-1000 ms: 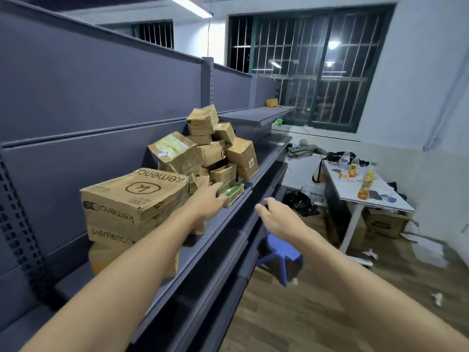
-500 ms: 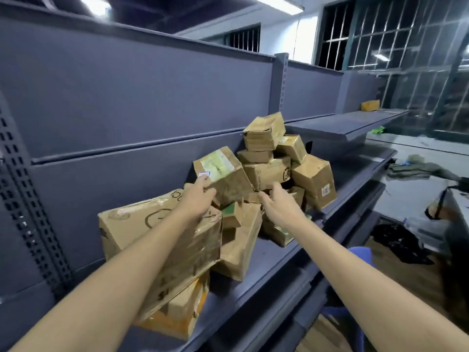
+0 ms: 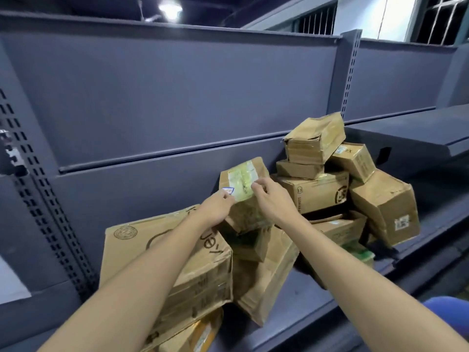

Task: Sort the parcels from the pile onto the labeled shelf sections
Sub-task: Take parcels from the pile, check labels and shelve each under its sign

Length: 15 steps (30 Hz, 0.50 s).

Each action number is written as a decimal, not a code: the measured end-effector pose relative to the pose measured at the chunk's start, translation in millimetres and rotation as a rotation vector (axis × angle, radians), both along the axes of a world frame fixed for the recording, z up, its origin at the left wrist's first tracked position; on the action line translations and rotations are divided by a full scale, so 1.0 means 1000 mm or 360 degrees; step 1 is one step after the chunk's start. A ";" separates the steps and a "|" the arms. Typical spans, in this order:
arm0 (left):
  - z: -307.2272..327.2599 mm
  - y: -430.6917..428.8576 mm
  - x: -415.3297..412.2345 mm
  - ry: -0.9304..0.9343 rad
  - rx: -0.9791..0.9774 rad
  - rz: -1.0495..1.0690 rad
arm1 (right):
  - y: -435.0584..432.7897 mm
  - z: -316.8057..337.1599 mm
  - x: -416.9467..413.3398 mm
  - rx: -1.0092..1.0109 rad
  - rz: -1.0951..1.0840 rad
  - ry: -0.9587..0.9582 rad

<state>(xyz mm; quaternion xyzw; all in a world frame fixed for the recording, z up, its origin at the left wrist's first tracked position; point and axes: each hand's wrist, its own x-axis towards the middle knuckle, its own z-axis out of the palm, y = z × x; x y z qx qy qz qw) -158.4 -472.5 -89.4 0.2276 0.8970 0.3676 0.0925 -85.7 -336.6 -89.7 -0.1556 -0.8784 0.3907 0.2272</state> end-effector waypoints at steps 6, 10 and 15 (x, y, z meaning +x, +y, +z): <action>0.001 0.001 0.000 0.0099 0.0197 0.0183 | -0.002 0.006 0.001 -0.0130 -0.0042 0.0128; 0.011 -0.003 0.022 0.0115 0.0464 0.0310 | -0.007 0.017 0.014 -0.0200 -0.0038 0.0213; 0.020 -0.023 0.063 0.0226 0.0821 0.0193 | -0.019 0.034 0.057 -0.0258 -0.0034 0.0352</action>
